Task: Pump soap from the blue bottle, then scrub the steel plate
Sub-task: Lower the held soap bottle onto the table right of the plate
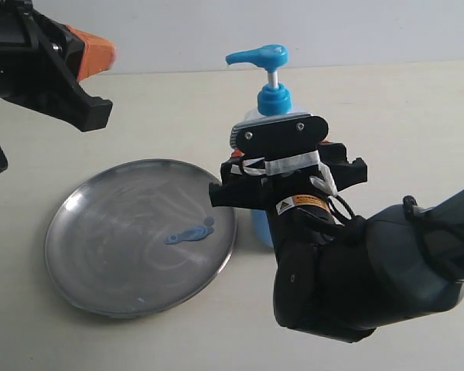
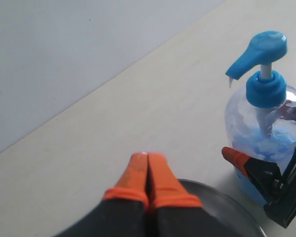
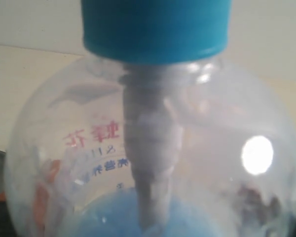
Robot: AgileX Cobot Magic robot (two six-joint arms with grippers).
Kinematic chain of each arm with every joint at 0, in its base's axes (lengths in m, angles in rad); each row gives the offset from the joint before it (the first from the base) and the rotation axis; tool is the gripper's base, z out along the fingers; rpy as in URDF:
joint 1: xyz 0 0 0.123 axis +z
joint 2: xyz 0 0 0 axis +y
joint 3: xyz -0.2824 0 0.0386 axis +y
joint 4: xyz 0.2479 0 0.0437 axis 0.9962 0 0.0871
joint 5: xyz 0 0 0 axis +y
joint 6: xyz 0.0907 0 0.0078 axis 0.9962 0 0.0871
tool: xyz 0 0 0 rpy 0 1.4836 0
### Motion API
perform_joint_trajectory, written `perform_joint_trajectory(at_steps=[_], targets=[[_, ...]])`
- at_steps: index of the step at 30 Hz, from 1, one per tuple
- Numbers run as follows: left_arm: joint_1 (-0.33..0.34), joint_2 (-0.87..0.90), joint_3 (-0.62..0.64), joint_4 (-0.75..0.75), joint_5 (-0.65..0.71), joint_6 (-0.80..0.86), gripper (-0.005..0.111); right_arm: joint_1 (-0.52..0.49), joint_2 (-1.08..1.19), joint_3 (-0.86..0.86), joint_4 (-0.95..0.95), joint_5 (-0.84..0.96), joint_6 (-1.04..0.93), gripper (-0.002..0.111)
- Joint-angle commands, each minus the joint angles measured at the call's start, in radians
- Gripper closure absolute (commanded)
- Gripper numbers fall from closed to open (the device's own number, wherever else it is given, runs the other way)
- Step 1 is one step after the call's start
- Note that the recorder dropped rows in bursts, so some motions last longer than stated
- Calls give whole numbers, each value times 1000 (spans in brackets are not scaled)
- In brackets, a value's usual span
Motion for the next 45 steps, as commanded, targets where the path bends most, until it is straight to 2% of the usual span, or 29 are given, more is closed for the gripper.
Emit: perform_joint_trajectory(at_steps=[1,13,19,28,39,45], targets=[[0,-7,4,-7,-14,-15,107,1,-1,1,15,18,7,108],[0,-7,4,-7,-7,-14,107,1,-1,1,35,2,140,108],[0,-7,4,-7,-8,-16,107,1,-1,1,26,-21,144,108],[0,-7,4,-7,-8,-19,107,1,-1,59,12,-88,292,108],[0,-7,6,-7,-12,-19,107,-10,-1,72,-139,-120,111,108],[0,-7,6,-7,-12,-19,107,-57,-1,72,-145,-94,113,108]])
